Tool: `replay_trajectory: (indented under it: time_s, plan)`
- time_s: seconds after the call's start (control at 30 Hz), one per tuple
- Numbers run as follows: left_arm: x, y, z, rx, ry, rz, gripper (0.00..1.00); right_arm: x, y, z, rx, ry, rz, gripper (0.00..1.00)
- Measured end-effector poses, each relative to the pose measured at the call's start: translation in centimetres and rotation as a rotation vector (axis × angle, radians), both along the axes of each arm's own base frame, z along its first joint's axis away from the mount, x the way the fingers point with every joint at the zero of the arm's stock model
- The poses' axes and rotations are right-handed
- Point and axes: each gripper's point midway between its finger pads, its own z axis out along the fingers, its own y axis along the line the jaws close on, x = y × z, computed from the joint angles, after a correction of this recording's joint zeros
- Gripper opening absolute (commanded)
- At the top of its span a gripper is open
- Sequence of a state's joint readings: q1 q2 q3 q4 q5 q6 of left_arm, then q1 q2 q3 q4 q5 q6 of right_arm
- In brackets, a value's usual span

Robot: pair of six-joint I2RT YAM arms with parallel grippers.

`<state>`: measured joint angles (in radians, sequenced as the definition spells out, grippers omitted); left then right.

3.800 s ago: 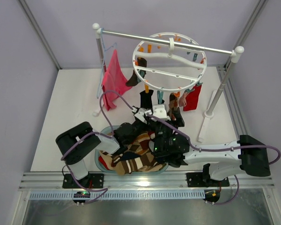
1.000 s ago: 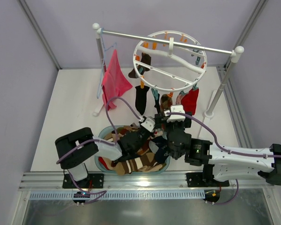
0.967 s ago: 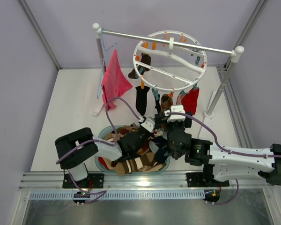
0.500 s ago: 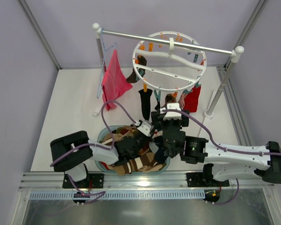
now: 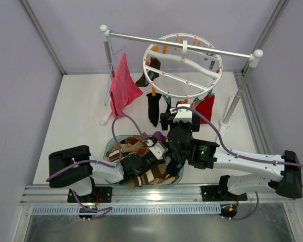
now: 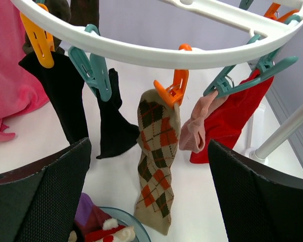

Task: Remove the socks clipped to the hanger

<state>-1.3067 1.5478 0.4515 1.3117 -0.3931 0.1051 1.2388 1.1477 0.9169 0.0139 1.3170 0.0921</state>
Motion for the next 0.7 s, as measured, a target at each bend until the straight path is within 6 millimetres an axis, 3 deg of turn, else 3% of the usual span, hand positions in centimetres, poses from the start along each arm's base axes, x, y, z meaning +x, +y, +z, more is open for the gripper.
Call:
replay_trajectory:
  time_s: [0.23,0.33,0.43,0.53,0.57,0.6,0.67,0.7]
  plan:
    - [0.9,0.8,-0.1,0.03,-0.026,0.064,0.0,0.6,0.8,-0.1,-0.007,0.01,0.007,0.96]
    - [2.6,1.8,0.2,0.046,-0.047,0.144,0.0,0.6,0.8,0.0,-0.003,0.01,0.012,0.97]
    - [5.8,3.8,0.4,0.037,-0.039,0.243,0.01,0.4,0.4,0.5,0.016,0.004,0.02,0.97]
    - [8.8,6.0,0.5,0.025,-0.026,0.332,0.26,0.0,-0.9,1.0,0.049,-0.007,0.023,0.97]
    - [9.5,6.7,0.7,0.018,-0.023,0.356,0.54,-0.3,-1.5,1.0,0.059,-0.011,0.024,0.97]
    - [10.0,7.3,1.1,0.008,-0.026,0.371,0.69,-0.5,-2.1,0.9,0.07,-0.015,0.025,0.97]
    - [10.2,7.8,2.2,-0.022,-0.032,0.378,0.87,-1.1,-3.7,0.7,0.102,-0.026,0.033,0.97]
    - [10.2,7.9,3.2,-0.048,-0.038,0.371,0.9,-1.4,-4.3,0.7,0.121,-0.032,0.04,0.97]
